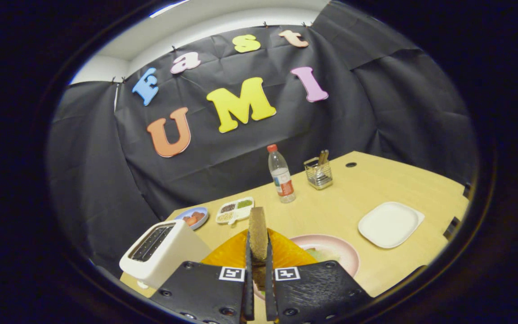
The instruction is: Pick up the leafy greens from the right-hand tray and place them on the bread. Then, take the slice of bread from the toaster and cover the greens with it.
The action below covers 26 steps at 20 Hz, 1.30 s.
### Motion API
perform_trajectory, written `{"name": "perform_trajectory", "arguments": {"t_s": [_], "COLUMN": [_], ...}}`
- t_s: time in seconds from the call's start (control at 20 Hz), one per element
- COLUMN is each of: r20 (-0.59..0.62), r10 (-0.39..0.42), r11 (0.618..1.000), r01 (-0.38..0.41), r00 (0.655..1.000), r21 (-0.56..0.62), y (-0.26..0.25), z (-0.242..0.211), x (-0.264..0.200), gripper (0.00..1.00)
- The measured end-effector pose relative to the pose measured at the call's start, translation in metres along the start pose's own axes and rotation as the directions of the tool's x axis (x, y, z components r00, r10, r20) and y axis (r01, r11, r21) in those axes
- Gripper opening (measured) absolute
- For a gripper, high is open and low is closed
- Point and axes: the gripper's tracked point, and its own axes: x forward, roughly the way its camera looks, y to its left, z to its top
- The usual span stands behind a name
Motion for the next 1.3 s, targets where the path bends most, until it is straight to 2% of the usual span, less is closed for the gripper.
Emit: {"name": "perform_trajectory", "arguments": {"t_s": [0.45,0.7,0.8,0.9,0.95,1.15,1.3], "r20": [-0.025,-0.060,-0.082,-0.097,-0.108,-0.157,-0.169], "r10": [0.057,0.013,0.004,-0.002,-0.006,-0.024,-0.052], "r11": [0.988,0.991,0.993,0.995,0.994,0.994,0.995], "r01": [-0.053,-0.005,0.006,0.012,0.017,0.041,0.065], "r00": [0.998,0.998,0.997,0.995,0.994,0.987,0.984], "r21": [0.146,0.133,0.118,0.104,0.103,0.104,0.073], "y": [-0.023,-0.053,-0.060,-0.069,-0.074,-0.090,-0.104], "z": [-0.030,-0.042,-0.048,-0.054,-0.056,-0.064,-0.066], "x": [0.009,0.015,0.017,0.017,0.016,0.017,0.013], "gripper": [0.10,0.09,0.15,0.24,0.24,0.47,0.58]}}
